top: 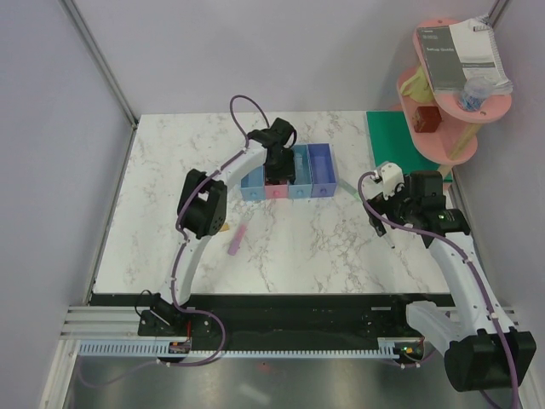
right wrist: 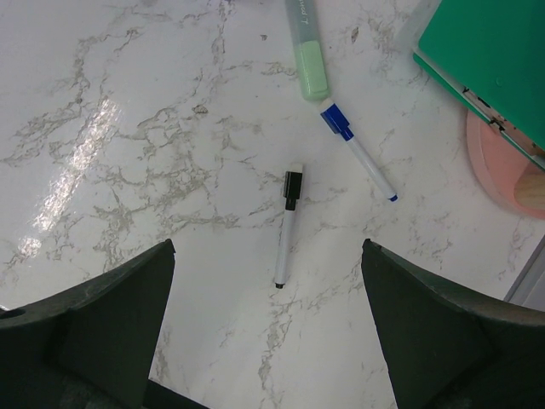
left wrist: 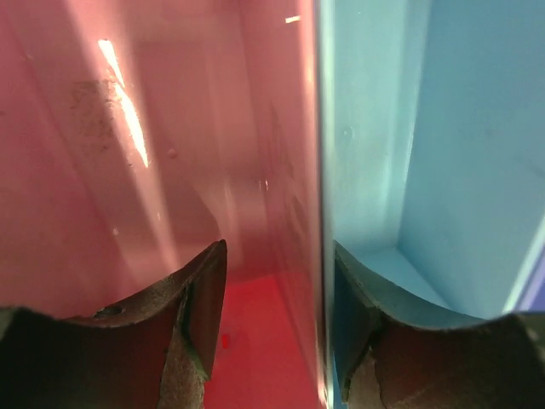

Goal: Sort the stationery into containers
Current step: Move the storage box to the center of the board, then pick up the pen from the center of the board.

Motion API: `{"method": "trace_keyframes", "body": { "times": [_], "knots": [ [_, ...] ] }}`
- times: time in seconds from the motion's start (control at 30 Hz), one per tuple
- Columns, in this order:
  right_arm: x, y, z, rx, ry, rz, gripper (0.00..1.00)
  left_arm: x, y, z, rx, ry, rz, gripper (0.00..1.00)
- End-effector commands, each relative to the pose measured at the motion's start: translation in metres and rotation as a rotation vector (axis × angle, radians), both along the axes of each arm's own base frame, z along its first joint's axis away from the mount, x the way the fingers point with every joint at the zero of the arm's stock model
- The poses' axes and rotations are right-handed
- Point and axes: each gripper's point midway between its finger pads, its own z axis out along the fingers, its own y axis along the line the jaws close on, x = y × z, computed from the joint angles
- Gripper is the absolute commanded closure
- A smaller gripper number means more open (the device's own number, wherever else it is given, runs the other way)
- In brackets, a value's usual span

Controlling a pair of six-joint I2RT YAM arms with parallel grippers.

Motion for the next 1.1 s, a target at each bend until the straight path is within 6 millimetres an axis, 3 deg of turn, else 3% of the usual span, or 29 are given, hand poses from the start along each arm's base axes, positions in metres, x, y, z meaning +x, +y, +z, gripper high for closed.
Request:
{"method": "trace_keyframes", "body": {
  "times": [0.0, 0.3, 0.37, 0.47, 0.5, 0.67, 0.77, 0.8, 1.0, 1.03, 1.07],
  "knots": [
    [0.011, 0.004, -0.008, -0.024, -0.014, 0.067, 0.02, 0.011, 0.003, 0.074, -0.024, -0.17, -0.063, 0.43],
    [0.039, -0.001, -0.048, -0.116, 0.068, 0.159, 0.02, 0.004, 0.0, 0.138, -0.075, -0.306, -0.212, 0.44],
    [0.052, -0.001, -0.047, -0.132, 0.059, 0.177, 0.02, 0.0, 0.006, 0.153, -0.066, -0.343, -0.25, 0.44],
    [0.073, -0.002, -0.053, -0.157, 0.079, 0.201, 0.02, -0.007, 0.021, 0.155, -0.005, -0.375, -0.317, 0.44],
    [0.083, -0.001, -0.054, -0.161, 0.088, 0.208, 0.02, -0.011, 0.026, 0.165, 0.001, -0.398, -0.334, 0.44],
    [0.112, 0.007, -0.062, -0.156, 0.105, 0.281, 0.02, -0.031, 0.064, 0.143, 0.028, -0.348, -0.44, 0.42],
    [0.13, 0.008, -0.078, -0.156, 0.152, 0.305, 0.02, -0.047, 0.083, 0.123, 0.028, -0.285, -0.447, 0.34],
    [0.14, 0.009, -0.073, -0.158, 0.138, 0.308, 0.02, -0.056, 0.091, 0.106, 0.056, -0.249, -0.476, 0.33],
    [0.172, 0.01, -0.089, -0.173, 0.15, 0.337, 0.02, -0.086, 0.111, 0.055, 0.114, -0.126, -0.524, 0.29],
    [0.174, 0.009, -0.099, -0.174, 0.173, 0.337, 0.02, -0.089, 0.112, 0.051, 0.114, -0.119, -0.526, 0.27],
    [0.181, 0.01, -0.095, -0.18, 0.16, 0.338, 0.02, -0.094, 0.114, 0.044, 0.115, -0.101, -0.533, 0.27]
  ]
}}
